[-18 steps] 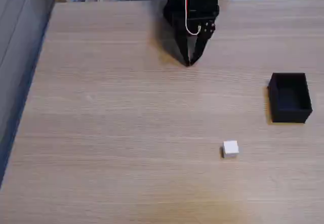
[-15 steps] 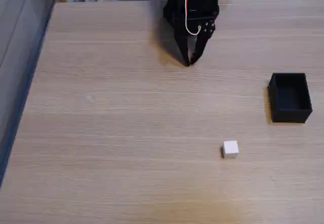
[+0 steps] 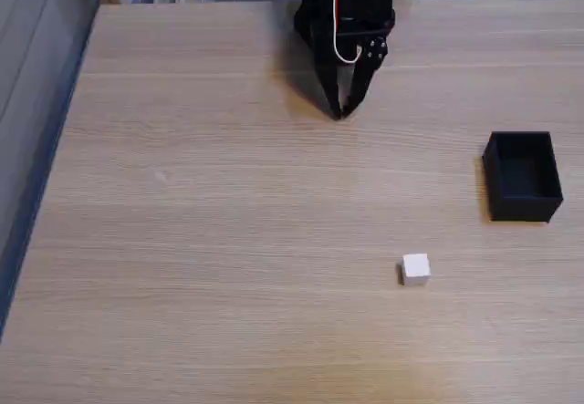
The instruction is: Pick a white block and place it in the black box.
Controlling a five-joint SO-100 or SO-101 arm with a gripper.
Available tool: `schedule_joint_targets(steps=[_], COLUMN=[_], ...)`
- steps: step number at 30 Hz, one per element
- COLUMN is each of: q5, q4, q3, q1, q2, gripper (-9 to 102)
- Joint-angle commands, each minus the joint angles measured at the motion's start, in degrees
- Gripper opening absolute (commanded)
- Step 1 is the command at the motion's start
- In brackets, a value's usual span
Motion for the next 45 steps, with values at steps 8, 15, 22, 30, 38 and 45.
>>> schedule_joint_targets(steps=[8,15,22,30,38,45], q5=[-0.35,-1.41,-1.85,-2.37,1.05,10.28], q4=[0.26,0.18,0.09,0.09,-3.43,-13.8], q3=[0.79,0.7,0.7,0.0,-8.26,-20.92], q1=[0.53,1.14,1.32,1.32,-2.2,-6.68], q2=[0.35,0.35,0.35,-0.09,-9.84,-27.16], gripper=[0,0,0,0,3,15])
